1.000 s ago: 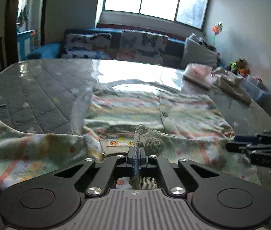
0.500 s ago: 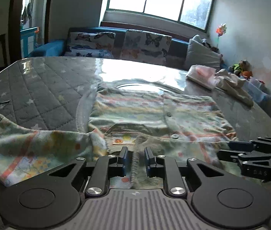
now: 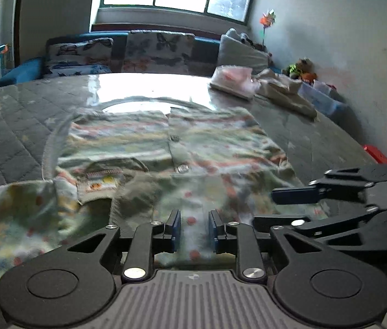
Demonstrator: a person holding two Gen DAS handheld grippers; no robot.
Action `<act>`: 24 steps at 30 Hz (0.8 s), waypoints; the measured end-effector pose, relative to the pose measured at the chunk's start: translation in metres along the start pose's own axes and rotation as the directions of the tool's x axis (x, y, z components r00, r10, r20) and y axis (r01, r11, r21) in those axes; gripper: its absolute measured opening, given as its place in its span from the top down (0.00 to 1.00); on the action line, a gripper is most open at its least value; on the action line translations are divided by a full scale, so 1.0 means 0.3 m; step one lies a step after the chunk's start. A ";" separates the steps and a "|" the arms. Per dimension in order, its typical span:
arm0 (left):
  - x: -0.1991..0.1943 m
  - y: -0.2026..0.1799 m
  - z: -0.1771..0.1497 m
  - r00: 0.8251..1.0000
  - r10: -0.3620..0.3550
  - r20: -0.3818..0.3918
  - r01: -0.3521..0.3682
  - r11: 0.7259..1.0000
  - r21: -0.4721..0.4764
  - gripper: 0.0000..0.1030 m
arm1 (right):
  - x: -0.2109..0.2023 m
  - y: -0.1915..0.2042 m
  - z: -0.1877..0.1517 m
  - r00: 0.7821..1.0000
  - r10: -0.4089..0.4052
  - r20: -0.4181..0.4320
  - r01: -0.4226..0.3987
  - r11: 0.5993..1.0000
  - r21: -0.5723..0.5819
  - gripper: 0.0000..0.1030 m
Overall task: Fold clothes
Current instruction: 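Reach the left gripper to the other sleeve's cuff and grasp it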
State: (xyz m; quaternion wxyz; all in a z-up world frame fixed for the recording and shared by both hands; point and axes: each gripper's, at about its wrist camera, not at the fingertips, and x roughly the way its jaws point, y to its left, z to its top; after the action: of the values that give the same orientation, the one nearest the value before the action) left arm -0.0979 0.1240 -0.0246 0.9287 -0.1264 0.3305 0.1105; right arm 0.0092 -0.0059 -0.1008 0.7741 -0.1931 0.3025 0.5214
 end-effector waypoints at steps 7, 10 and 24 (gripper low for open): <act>0.006 0.005 -0.014 1.000 0.002 -0.009 -0.002 1.000 0.000 0.67 | -0.088 -0.032 -0.081 0.999 -0.028 -0.045 0.028 1.000 0.014 0.60; -0.006 0.012 -0.013 1.000 0.006 -0.008 -0.006 1.000 -0.006 0.65 | -0.122 -0.035 -0.104 0.999 -0.031 -0.041 0.032 0.999 0.009 0.60; -0.172 0.214 -0.023 0.984 0.172 0.052 -0.162 0.975 -0.155 0.53 | -0.083 -0.074 -0.033 0.999 -0.038 0.026 0.037 0.999 0.022 0.57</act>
State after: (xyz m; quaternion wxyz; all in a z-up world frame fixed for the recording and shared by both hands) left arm -0.1596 0.1760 -0.0069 0.9143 -0.1642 0.3002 0.2168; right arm 0.0203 -0.0376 -0.0919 0.7898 -0.1834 0.2942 0.5060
